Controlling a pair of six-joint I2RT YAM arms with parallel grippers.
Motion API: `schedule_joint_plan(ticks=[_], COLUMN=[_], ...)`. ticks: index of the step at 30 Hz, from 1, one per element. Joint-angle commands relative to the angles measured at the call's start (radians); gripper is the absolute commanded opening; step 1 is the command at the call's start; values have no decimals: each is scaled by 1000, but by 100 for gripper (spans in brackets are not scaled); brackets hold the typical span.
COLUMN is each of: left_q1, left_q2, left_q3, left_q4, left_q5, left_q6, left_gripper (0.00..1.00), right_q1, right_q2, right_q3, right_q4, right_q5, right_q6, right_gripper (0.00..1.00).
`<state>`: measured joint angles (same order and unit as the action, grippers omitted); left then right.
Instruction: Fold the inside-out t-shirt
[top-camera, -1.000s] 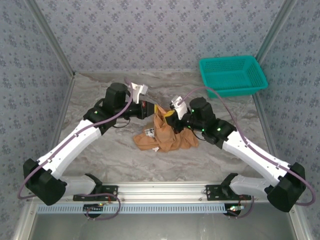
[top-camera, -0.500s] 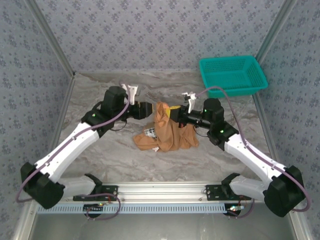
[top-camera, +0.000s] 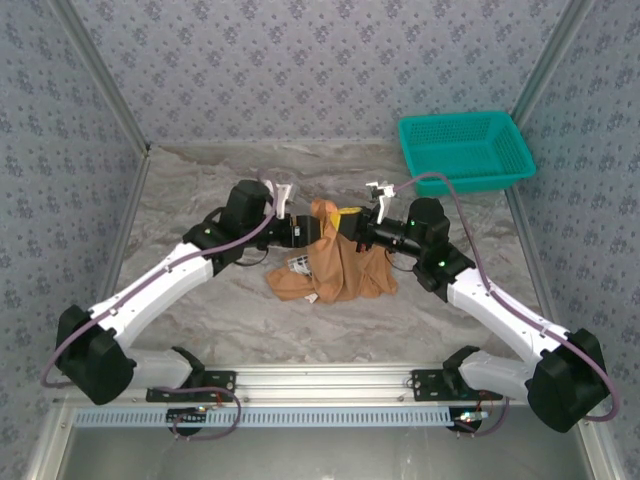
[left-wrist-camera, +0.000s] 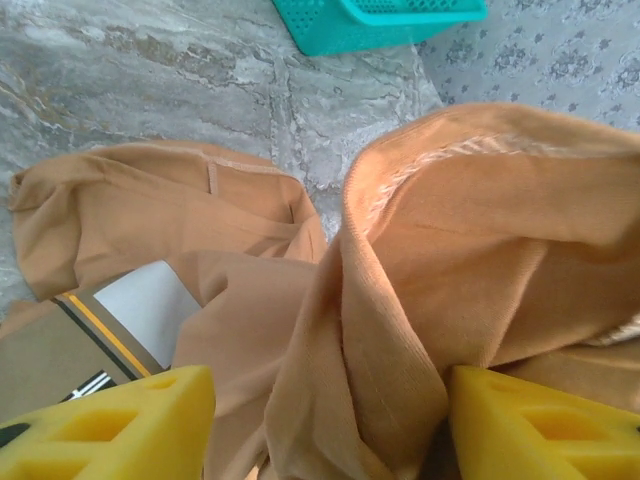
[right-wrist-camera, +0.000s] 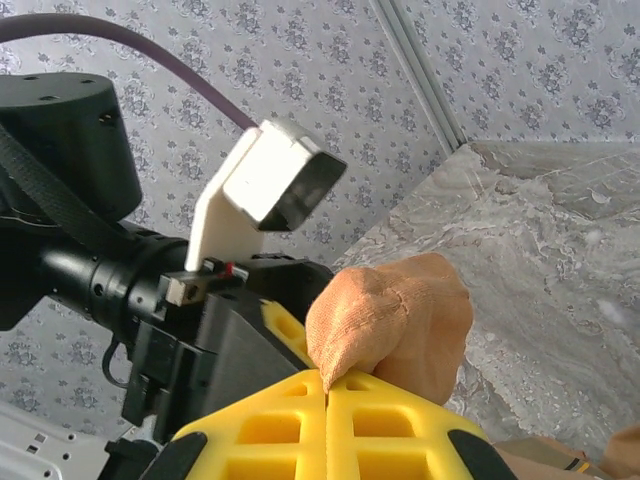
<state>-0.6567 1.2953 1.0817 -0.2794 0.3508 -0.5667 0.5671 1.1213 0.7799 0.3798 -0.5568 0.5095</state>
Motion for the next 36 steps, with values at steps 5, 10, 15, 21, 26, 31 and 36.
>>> schedule_joint_plan(ticks=[5,10,15,21,26,31,36], left_q1=[-5,-5,-5,13,69,94,98], left_q2=[30,34,46,-50,-159,-186,-195], left_q3=[59,74,94,58,-67,-113,-107], left_q4=[21,-12,-10,81,362,431,292], left_q5=[-14,-52,-11,106,367,443,380], left_q6=[20,63,88,103,-10,-50,79], left_gripper=[40,33,8,0,0,0,0], right_q1=[-1,-2,2,8,28,28,-20], right_q2=[-18,-26,-38,-62,-81,-90,-129], right_q3=[-15,-19,-19,-10,-11,-20,-73], right_q4=[35,22,-6,-204,-313,-321,-220], right_q5=[15,11,25,209,394,337,142], right_q6=[7,-6,-31,-142,-189,-209,-209], right_gripper=[0,0,0,0,0,0,0])
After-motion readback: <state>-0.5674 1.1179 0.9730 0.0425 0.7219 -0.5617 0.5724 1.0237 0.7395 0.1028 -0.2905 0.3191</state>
